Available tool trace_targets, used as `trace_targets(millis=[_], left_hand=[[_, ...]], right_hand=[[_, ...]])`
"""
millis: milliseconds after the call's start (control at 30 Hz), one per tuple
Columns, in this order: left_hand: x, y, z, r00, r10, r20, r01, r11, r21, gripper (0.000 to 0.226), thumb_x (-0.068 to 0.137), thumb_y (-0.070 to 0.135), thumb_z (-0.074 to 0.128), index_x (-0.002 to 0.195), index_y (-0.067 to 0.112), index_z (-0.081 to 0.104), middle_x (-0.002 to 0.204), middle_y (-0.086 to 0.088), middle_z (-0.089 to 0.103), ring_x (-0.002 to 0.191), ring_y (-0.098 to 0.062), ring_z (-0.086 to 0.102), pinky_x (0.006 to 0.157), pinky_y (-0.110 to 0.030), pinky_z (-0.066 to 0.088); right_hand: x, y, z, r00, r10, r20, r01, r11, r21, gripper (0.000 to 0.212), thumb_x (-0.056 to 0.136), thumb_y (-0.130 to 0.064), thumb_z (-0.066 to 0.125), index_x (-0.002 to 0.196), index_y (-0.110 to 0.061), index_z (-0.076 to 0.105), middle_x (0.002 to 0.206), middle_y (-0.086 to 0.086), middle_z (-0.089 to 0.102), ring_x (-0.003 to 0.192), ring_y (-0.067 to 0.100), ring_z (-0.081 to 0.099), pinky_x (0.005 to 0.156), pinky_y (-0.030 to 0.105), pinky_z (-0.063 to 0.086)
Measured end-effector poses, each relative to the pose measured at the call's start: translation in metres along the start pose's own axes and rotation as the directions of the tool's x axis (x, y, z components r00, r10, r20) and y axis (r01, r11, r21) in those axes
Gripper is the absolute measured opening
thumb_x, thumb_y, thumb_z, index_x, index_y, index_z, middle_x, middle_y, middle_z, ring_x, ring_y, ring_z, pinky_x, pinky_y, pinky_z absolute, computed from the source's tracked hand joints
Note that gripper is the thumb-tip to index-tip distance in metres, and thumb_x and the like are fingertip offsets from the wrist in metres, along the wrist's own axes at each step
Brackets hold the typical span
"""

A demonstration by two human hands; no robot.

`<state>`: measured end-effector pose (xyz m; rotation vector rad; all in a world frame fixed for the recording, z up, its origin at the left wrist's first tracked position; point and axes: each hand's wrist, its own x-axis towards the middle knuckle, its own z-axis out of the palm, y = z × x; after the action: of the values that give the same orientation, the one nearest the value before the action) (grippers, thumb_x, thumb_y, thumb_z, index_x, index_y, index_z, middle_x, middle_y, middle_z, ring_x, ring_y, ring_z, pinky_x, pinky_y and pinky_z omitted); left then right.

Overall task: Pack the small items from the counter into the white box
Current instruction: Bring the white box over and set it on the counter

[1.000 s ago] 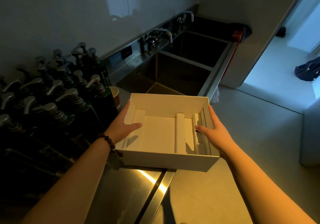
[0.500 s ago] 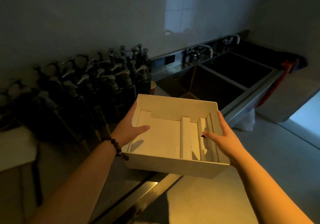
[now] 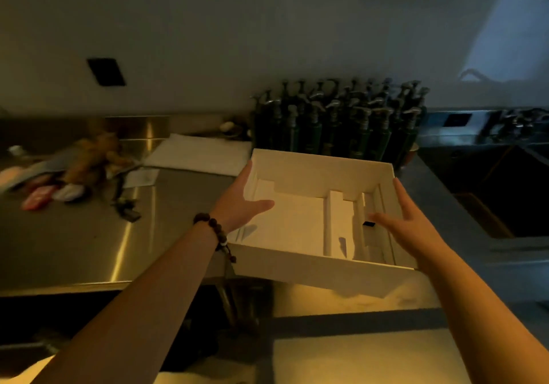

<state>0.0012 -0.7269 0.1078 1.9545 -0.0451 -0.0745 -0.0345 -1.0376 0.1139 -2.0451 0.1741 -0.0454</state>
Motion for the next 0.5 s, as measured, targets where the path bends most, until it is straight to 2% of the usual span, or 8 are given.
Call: trace_targets(millis=[67,200,300,367,500], left_hand=[[-0.013,-0.012,-0.033,0.998,-0.025,-0.065,0.026,1.000,0.014,0.096,0.078,0.026,0.074,0.146,0.039,0.007,0.153,0.005,0.020,0.134,-0.013,0.025,0.097,-0.029,0.027],[-0.031,-0.037,-0.098,0.979,-0.080,-0.186,0.087,0.996,0.032,0.096,0.078,0.028,0.074,0.146,0.038,0.008,0.155,0.006,0.015,0.139,-0.016,0.018,0.097,-0.028,0.022],[-0.033,-0.062,-0.146,0.966,-0.133,-0.222,0.140,0.990,0.017,0.096,0.078,0.029,0.074,0.147,0.038,0.008,0.154,0.005,0.018,0.139,-0.019,0.022,0.106,-0.037,0.026],[-0.029,-0.081,-0.176,0.967,-0.142,-0.213,0.144,0.990,-0.006,0.095,0.078,0.027,0.074,0.147,0.039,0.009,0.154,0.003,0.022,0.138,-0.021,0.025,0.106,-0.039,0.030],[-0.008,-0.116,-0.227,0.966,-0.169,-0.196,0.163,0.985,-0.047,0.095,0.077,0.027,0.074,0.146,0.042,0.011,0.150,0.005,0.028,0.133,-0.018,0.031,0.097,-0.033,0.034]], right_hand=[[0.001,-0.020,0.030,0.998,-0.024,0.054,0.023,1.000,0.014,0.087,0.083,-0.035,0.067,0.142,-0.054,0.006,0.156,0.001,0.021,0.137,0.031,0.028,0.106,0.056,0.026],[0.007,-0.058,0.095,0.983,-0.074,0.169,0.069,0.997,0.035,0.085,0.084,-0.030,0.066,0.141,-0.055,0.007,0.150,0.002,0.032,0.128,0.028,0.040,0.100,0.053,0.035],[0.016,-0.080,0.148,0.968,-0.094,0.234,0.083,0.995,0.054,0.083,0.084,-0.028,0.066,0.138,-0.059,0.010,0.144,0.003,0.040,0.116,0.023,0.048,0.089,0.044,0.041],[0.024,-0.091,0.185,0.967,-0.063,0.246,0.052,0.997,0.048,0.084,0.084,-0.027,0.065,0.141,-0.055,0.009,0.144,0.006,0.040,0.119,0.027,0.047,0.094,0.049,0.040],[0.040,-0.106,0.251,0.972,-0.003,0.236,0.005,1.000,-0.007,0.084,0.085,-0.028,0.065,0.145,-0.049,0.010,0.148,0.004,0.036,0.130,0.030,0.040,0.105,0.055,0.033]])
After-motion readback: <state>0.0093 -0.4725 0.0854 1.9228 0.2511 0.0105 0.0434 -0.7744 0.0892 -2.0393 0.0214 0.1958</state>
